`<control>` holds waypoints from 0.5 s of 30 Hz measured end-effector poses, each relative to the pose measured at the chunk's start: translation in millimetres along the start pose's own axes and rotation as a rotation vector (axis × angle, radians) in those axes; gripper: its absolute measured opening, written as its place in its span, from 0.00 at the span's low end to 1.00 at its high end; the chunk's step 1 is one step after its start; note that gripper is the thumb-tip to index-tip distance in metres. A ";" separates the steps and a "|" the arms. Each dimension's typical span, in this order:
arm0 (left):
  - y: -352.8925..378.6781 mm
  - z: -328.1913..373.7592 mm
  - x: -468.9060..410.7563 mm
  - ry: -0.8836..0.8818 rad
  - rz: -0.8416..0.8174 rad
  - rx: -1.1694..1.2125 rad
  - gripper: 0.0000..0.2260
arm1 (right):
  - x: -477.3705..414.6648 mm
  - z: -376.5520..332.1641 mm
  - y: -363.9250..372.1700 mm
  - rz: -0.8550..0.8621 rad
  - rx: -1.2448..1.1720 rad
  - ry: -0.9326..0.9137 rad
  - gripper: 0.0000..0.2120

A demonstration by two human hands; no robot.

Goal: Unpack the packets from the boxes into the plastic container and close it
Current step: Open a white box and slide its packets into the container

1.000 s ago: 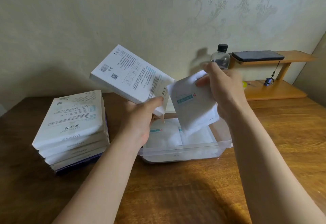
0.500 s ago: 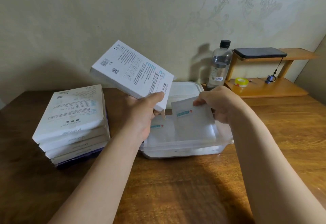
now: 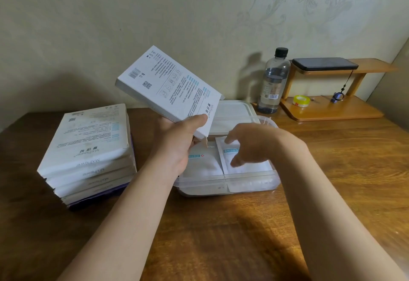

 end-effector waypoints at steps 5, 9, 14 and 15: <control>-1.4 -1.5 -1.2 -0.001 -0.019 0.013 0.20 | -8.4 4.3 14.3 -0.187 0.212 0.014 0.31; -1.8 0.2 -0.3 -0.001 -0.033 0.014 0.21 | -11.3 8.8 16.2 -0.199 0.253 0.038 0.27; -1.9 1.3 0.6 0.000 -0.036 0.016 0.20 | -15.7 8.8 20.1 -0.188 0.295 0.049 0.22; -1.9 1.6 0.6 0.001 -0.038 0.015 0.20 | -15.9 8.2 19.8 -0.185 0.299 0.048 0.22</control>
Point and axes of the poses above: each hand's wrist, its own x-axis away from the middle knuckle, its own y-axis out of the palm, z = x × y, the point moved 2 cm from there along -x, towards the middle knuckle, and after that the axes turned 13 degrees about -x, right-handed, at the moved point
